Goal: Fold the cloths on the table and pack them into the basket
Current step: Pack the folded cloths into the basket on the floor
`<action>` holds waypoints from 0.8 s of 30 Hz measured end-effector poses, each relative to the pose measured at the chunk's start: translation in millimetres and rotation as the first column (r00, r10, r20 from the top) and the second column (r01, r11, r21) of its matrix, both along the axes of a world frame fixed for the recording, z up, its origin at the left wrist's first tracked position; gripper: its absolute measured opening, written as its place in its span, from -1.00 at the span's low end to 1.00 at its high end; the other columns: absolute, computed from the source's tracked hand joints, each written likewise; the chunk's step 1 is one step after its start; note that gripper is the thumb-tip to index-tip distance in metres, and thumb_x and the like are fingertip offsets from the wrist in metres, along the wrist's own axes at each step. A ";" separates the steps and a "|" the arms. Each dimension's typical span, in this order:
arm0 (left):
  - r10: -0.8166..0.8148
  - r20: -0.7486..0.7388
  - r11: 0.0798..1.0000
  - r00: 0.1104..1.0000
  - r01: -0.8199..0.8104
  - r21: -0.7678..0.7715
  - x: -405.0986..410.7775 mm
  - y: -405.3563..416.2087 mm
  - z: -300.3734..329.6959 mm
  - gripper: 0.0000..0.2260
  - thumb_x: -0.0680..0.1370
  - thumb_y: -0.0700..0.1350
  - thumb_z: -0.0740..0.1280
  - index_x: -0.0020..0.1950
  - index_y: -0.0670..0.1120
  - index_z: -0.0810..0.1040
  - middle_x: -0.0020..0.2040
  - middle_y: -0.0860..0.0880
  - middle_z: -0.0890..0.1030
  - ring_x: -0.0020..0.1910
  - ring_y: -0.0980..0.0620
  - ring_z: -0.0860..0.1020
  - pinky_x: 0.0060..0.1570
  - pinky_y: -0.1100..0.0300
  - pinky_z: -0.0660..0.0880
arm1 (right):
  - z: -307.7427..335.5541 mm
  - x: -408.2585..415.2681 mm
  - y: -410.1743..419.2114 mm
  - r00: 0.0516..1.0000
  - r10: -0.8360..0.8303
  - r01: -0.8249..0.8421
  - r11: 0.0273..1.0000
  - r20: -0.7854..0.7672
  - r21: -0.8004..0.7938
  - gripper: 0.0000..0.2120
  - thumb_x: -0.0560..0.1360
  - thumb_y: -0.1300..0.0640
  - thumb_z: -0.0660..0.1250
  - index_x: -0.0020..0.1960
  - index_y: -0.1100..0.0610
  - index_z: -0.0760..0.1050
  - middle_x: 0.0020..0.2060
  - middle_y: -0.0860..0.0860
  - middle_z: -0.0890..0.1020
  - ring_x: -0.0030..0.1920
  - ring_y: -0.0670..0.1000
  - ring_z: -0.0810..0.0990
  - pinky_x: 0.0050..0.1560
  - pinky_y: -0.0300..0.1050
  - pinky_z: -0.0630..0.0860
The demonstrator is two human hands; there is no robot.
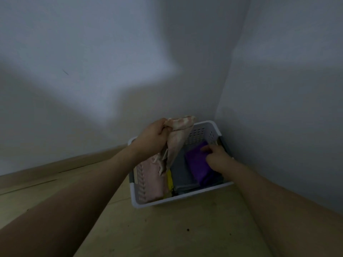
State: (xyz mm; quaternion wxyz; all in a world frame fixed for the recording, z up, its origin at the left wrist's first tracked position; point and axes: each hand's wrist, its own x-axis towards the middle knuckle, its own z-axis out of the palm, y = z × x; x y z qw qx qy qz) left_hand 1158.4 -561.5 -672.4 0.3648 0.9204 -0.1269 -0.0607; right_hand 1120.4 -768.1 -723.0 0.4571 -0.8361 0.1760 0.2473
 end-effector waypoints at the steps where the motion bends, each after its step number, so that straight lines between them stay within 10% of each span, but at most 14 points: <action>1: -0.007 0.032 1.000 0.999 0.006 0.017 -1.0 1.9 -1.9 -0.79 0.67 -0.13 0.13 0.13 -0.21 0.50 0.07 -0.18 0.57 0.01 -0.07 0.51 -0.18 0.21 0.29 | 0.8 -0.1 1.1 1.000 0.031 -0.031 0.999 -0.004 -0.025 -0.51 0.51 0.38 0.05 0.39 0.12 0.38 0.43 0.13 0.22 0.29 0.16 0.38 0.34 -0.03 0.37; 11: -0.499 0.449 0.825 0.741 0.249 0.507 -27.0 11.5 -9.3 -0.82 0.45 -0.19 0.41 0.00 -0.20 0.50 -0.05 -0.17 0.52 -0.37 -0.07 0.48 -0.43 0.22 0.21 | 4.8 -5.0 0.4 0.962 0.138 -0.154 0.987 -0.236 -0.053 -0.42 0.58 0.27 0.18 0.54 0.20 0.05 0.46 0.21 0.24 0.41 0.20 0.29 0.40 0.02 0.30; 18: -0.671 0.011 0.540 0.741 0.479 0.692 -52.7 8.5 -64.6 -0.82 0.62 -0.08 0.14 0.18 -0.12 0.39 0.11 -0.12 0.41 -0.18 -0.08 0.51 -0.31 0.05 0.40 | 0.9 -6.0 -12.4 0.975 0.156 -0.171 0.982 -0.160 -0.083 -0.39 0.52 0.34 0.17 0.52 0.06 0.12 0.44 0.20 0.27 0.28 0.20 0.41 0.15 -0.02 0.49; 24: -0.457 0.219 0.803 0.862 0.294 0.518 -38.7 8.2 -49.4 -0.71 0.52 -0.14 0.23 0.20 -0.06 0.26 0.18 -0.17 0.43 -0.18 -0.19 0.58 -0.29 -0.06 0.56 | 5.9 1.8 -11.8 0.998 0.060 -0.060 0.998 -0.032 -0.014 -0.57 0.48 0.43 0.06 0.17 0.01 0.39 0.09 0.16 0.46 -0.20 0.08 0.48 -0.30 -0.08 0.50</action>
